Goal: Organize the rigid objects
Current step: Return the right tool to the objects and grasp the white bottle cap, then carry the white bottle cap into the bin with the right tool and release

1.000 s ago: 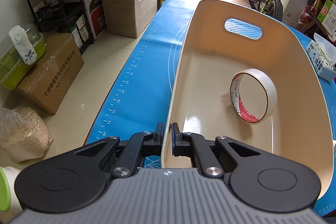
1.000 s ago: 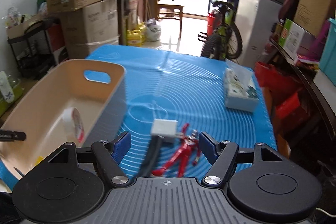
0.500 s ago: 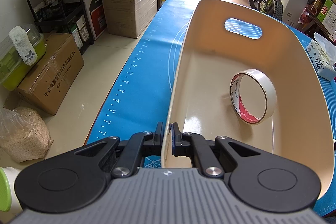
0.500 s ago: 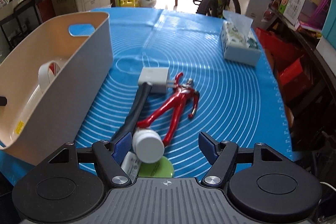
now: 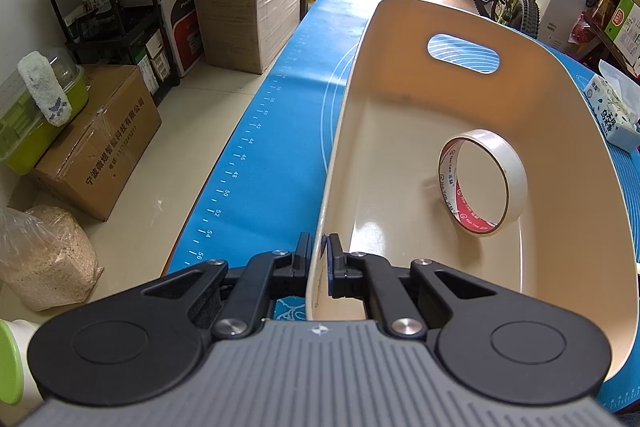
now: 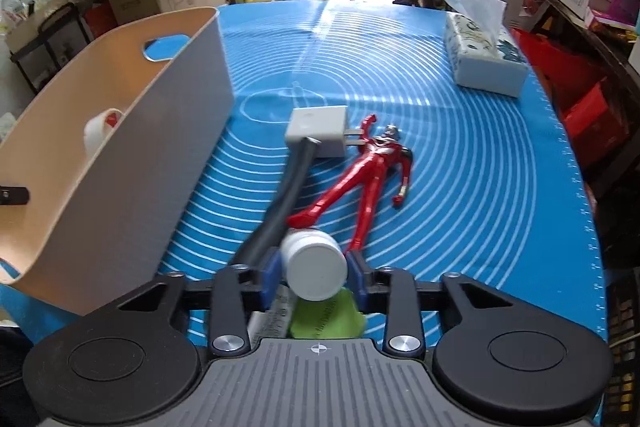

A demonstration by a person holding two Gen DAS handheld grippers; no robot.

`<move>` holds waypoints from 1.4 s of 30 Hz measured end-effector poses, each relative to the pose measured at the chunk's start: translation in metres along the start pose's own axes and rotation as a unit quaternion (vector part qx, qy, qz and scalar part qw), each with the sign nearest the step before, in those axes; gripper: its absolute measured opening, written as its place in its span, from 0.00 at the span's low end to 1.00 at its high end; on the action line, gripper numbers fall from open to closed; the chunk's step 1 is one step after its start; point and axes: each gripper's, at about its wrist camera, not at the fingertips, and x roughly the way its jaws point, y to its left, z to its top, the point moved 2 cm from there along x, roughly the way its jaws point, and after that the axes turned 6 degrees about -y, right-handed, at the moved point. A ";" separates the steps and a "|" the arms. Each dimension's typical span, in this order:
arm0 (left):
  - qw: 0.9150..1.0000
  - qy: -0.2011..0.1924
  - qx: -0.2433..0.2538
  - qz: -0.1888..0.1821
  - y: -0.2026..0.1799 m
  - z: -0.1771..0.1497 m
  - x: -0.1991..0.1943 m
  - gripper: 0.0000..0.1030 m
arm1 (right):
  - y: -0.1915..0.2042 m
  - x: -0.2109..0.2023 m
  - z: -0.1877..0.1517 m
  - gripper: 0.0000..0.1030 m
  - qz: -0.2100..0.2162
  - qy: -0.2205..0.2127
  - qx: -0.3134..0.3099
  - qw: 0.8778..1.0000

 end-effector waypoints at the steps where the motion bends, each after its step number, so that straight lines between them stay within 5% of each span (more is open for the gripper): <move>1: 1.000 0.000 0.000 0.000 0.000 0.000 0.000 0.09 | 0.001 -0.001 0.000 0.39 0.000 -0.002 -0.002 1.000; 27: 1.000 0.000 -0.001 -0.001 0.002 0.001 0.000 0.08 | 0.008 -0.075 0.043 0.38 -0.048 -0.103 -0.030 0.993; 42: 1.000 0.000 0.000 0.000 0.001 0.000 0.000 0.08 | 0.082 -0.075 0.096 0.38 -0.005 -0.167 -0.041 0.985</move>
